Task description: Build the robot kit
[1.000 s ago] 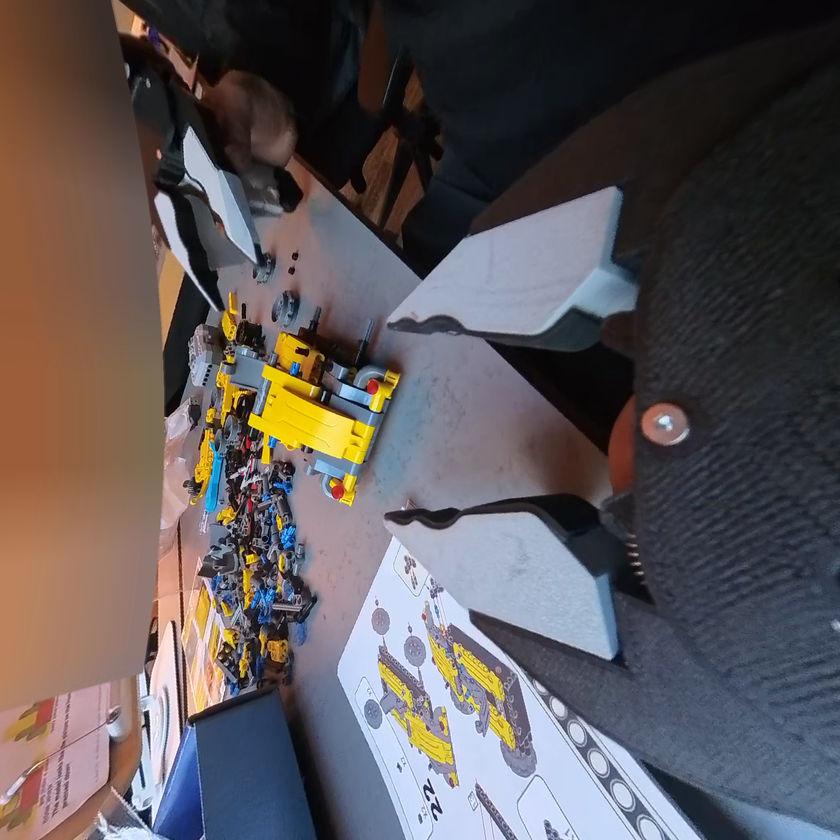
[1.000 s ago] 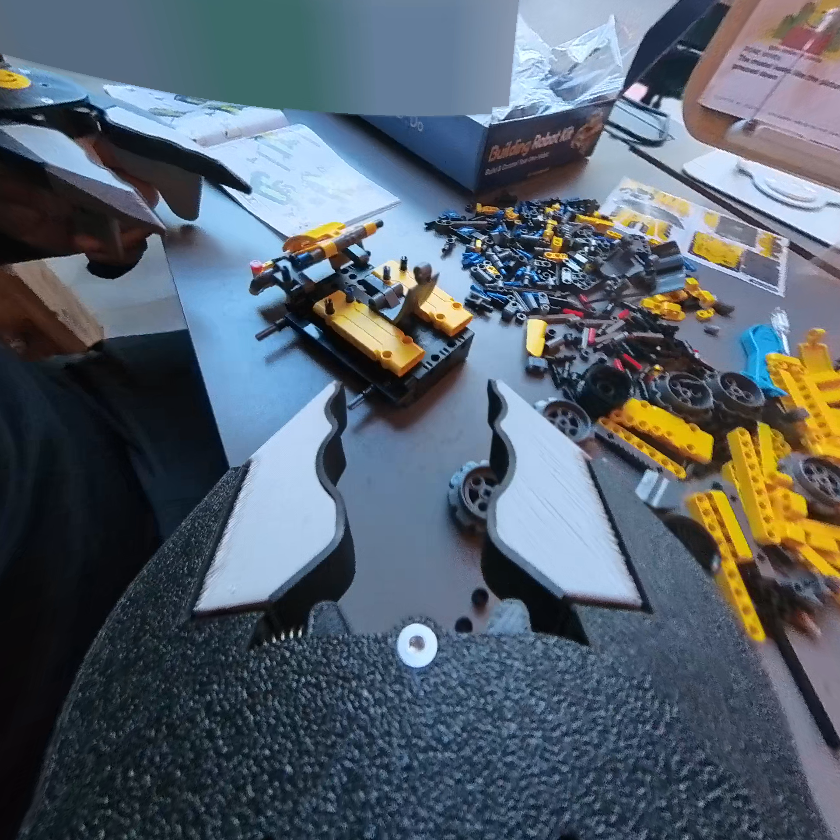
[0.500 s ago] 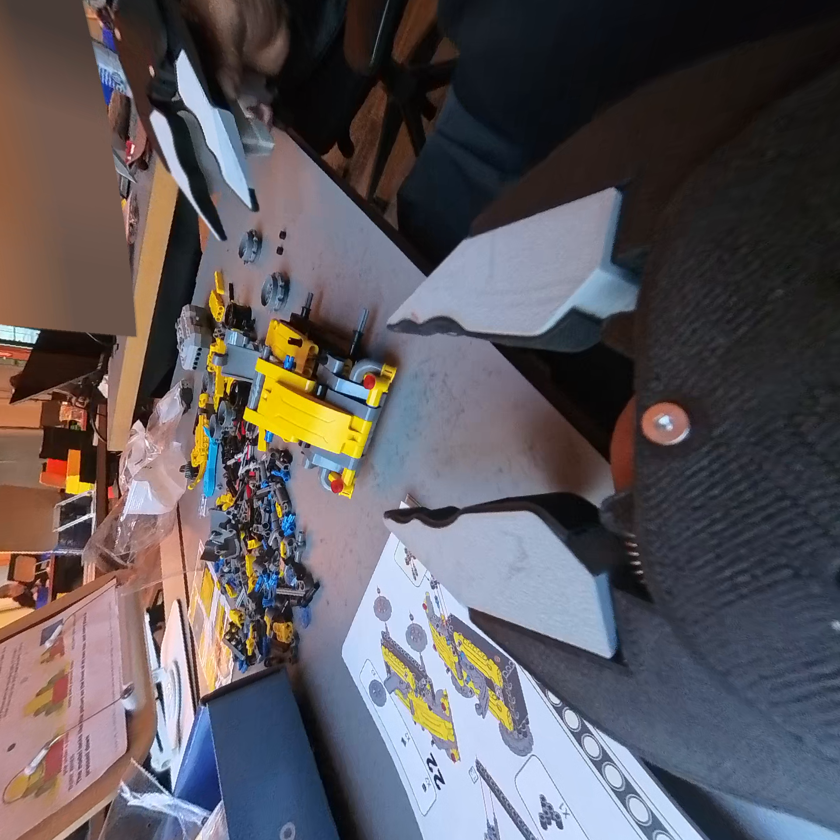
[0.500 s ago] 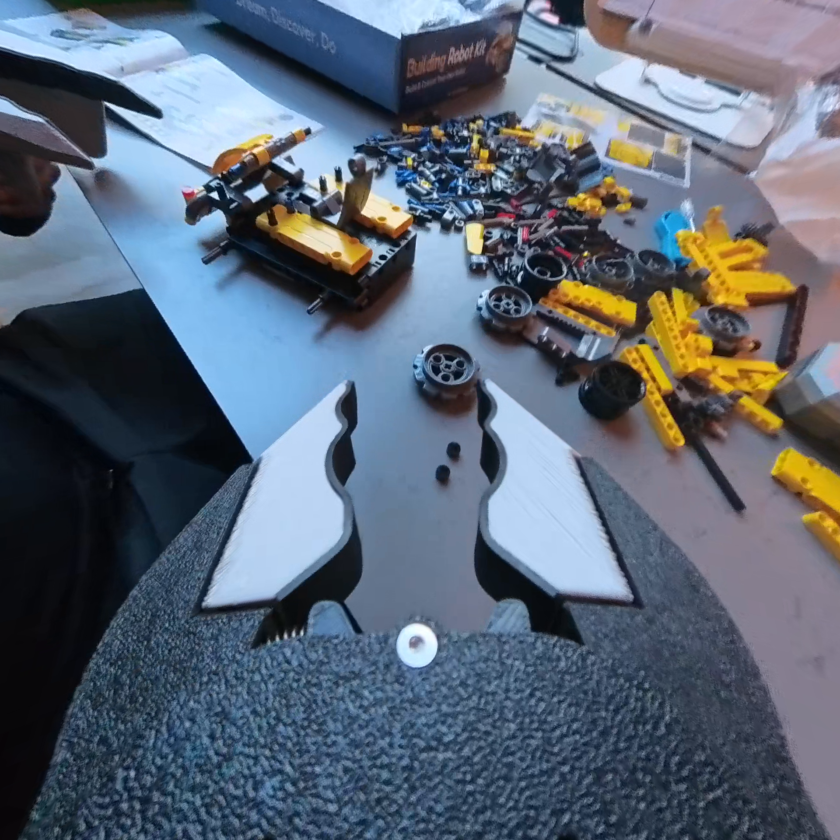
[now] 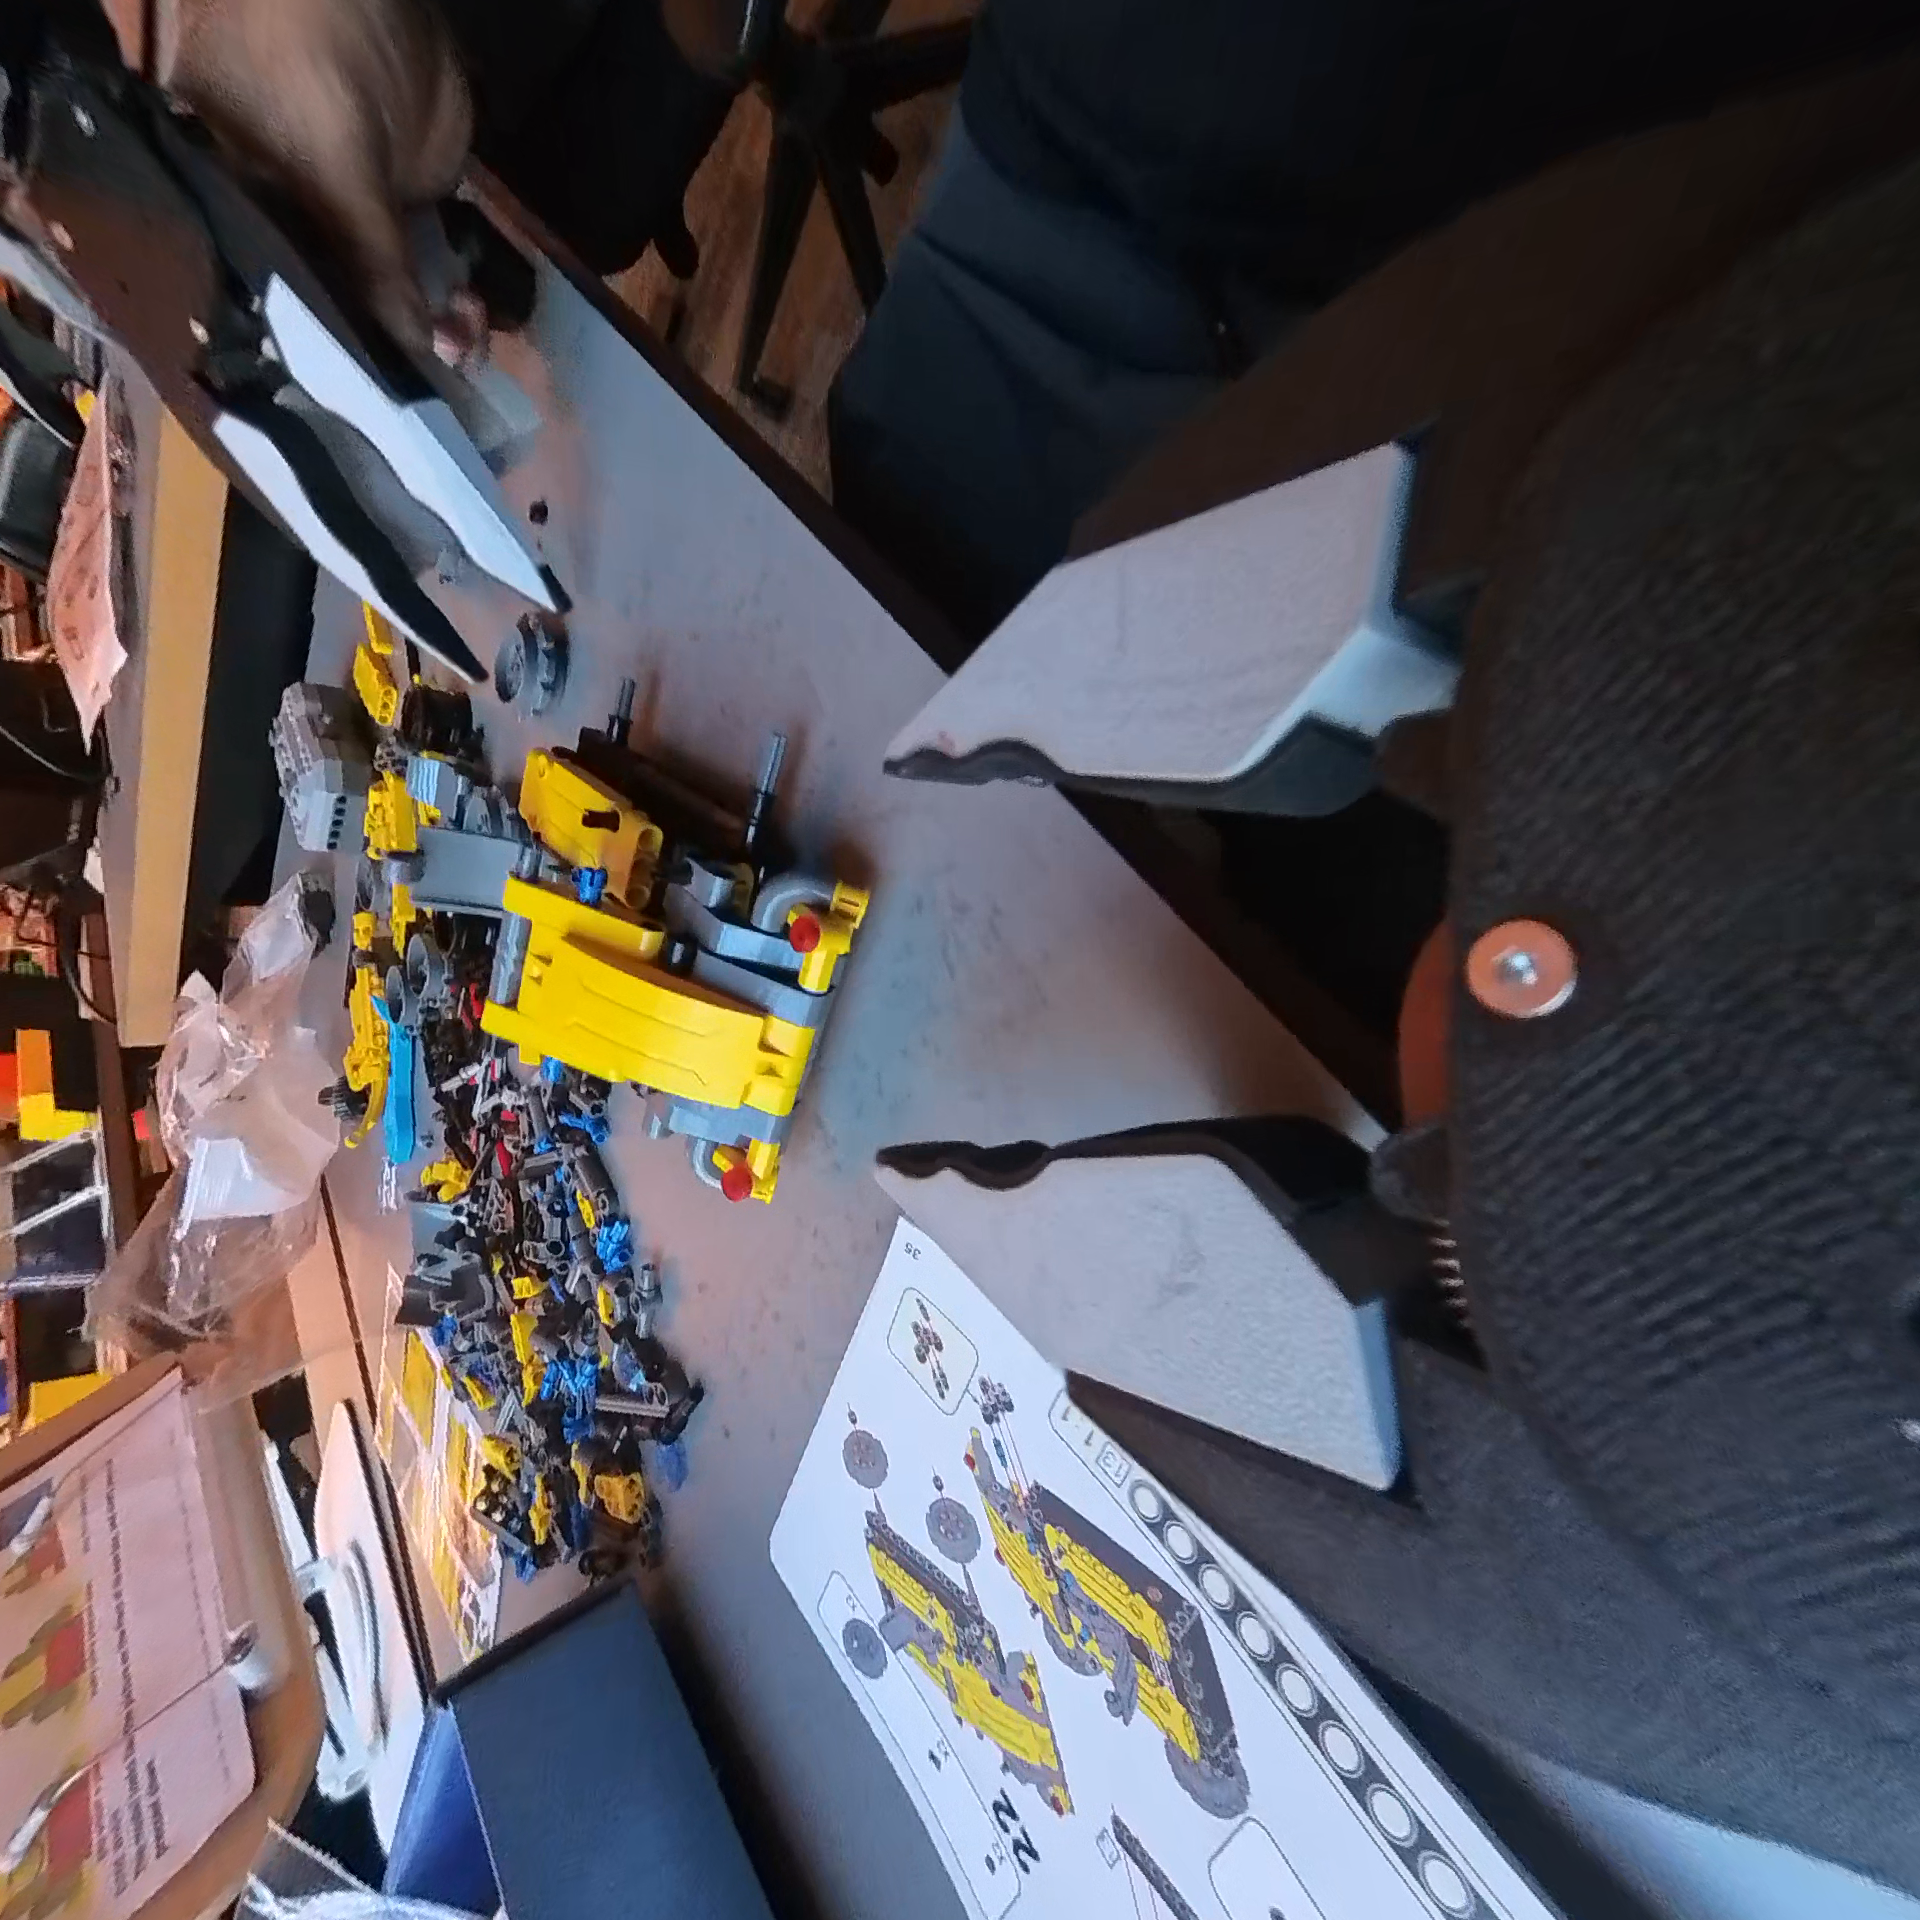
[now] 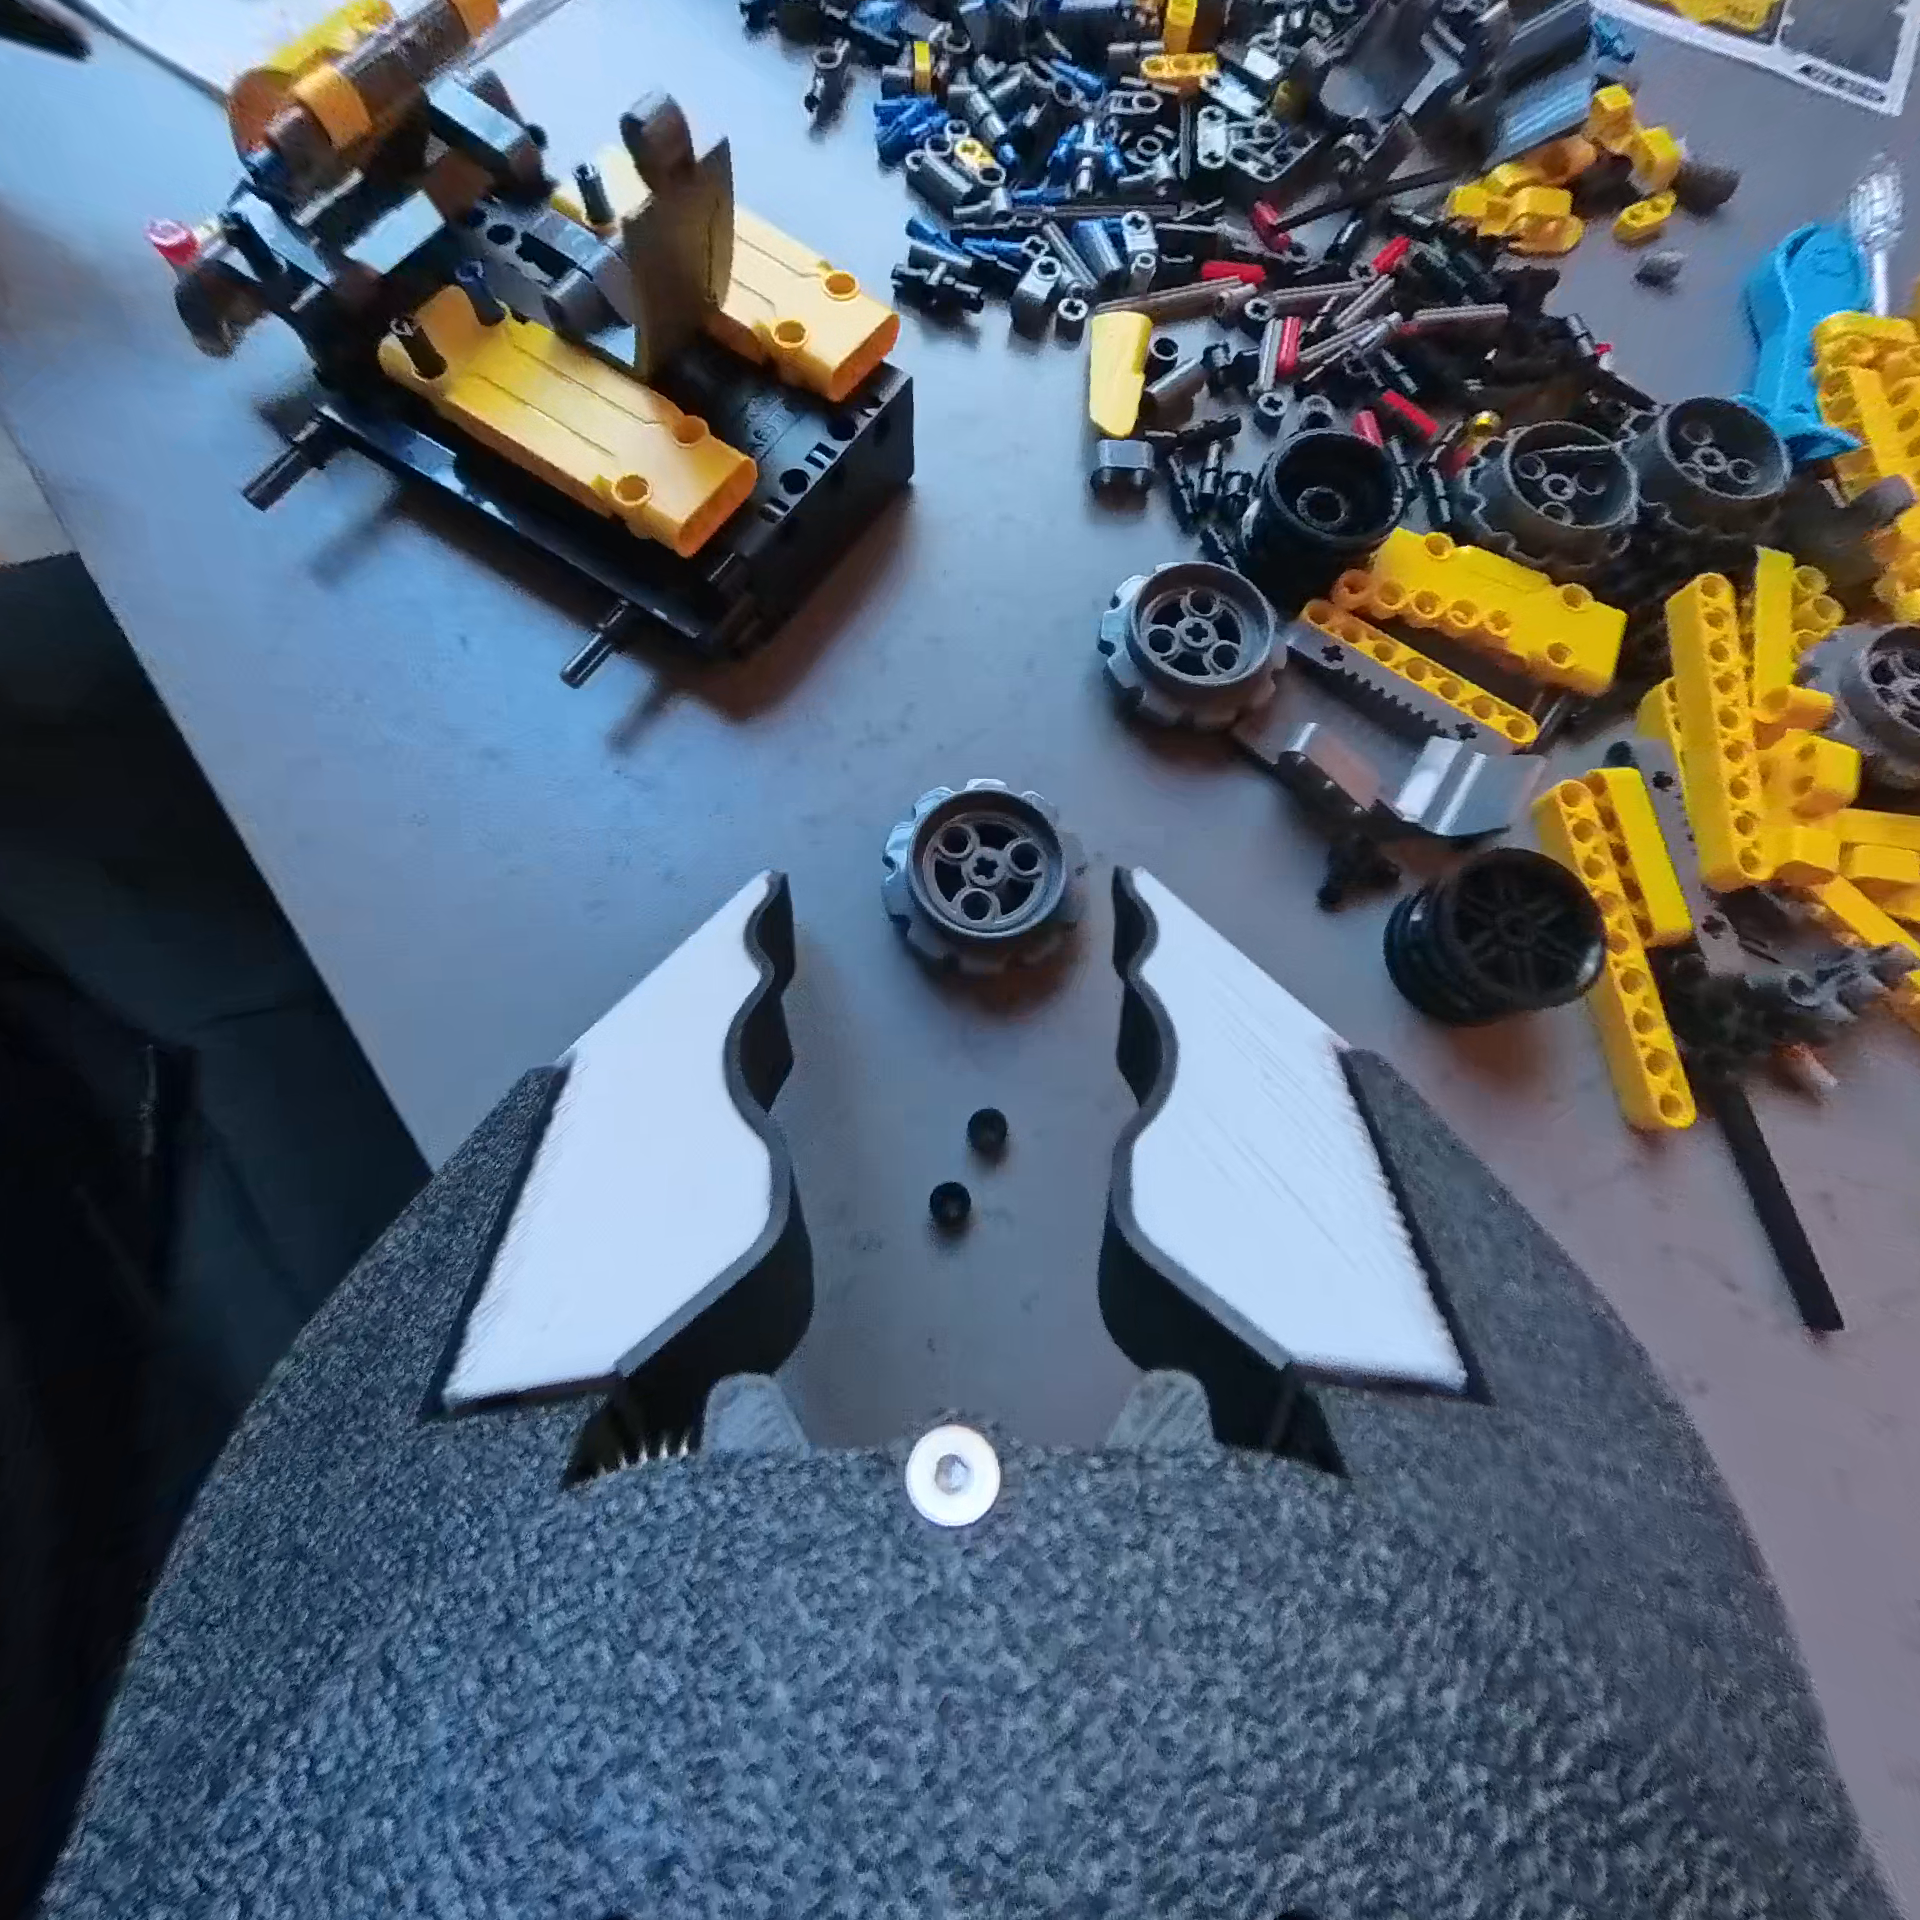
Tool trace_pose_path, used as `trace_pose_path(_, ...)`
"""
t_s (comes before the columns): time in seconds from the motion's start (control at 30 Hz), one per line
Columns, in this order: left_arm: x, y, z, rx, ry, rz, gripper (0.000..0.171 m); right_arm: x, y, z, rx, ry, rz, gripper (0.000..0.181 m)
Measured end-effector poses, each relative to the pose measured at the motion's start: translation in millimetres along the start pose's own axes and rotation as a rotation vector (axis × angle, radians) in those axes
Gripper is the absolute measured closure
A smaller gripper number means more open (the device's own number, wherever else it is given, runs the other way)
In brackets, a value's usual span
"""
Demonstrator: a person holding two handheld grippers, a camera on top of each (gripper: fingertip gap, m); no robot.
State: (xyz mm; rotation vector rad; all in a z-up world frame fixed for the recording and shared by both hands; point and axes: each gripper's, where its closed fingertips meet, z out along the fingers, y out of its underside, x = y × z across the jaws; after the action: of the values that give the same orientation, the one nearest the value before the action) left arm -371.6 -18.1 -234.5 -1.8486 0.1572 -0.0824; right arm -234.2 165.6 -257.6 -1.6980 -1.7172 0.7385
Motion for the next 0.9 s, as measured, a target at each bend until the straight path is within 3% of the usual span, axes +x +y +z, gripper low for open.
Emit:
trace_pose_path(0.17, 3, 1, -3, -0.005, 0.002, 0.000, 0.105, 3, 3, 7, -0.046, 0.007, 0.012, 0.141)
trace_pose_path(0.37, 6, -2, -7, 0.010, -0.003, 0.001, 0.107, -3, -4, 4, -0.008, 0.024, -0.013, 0.141)
trace_pose_path(0.9, 22, -5, -2, 0.011, 0.064, 0.052, 0.108, -64, -22, 6, 0.056, -0.080, -0.068, 0.141)
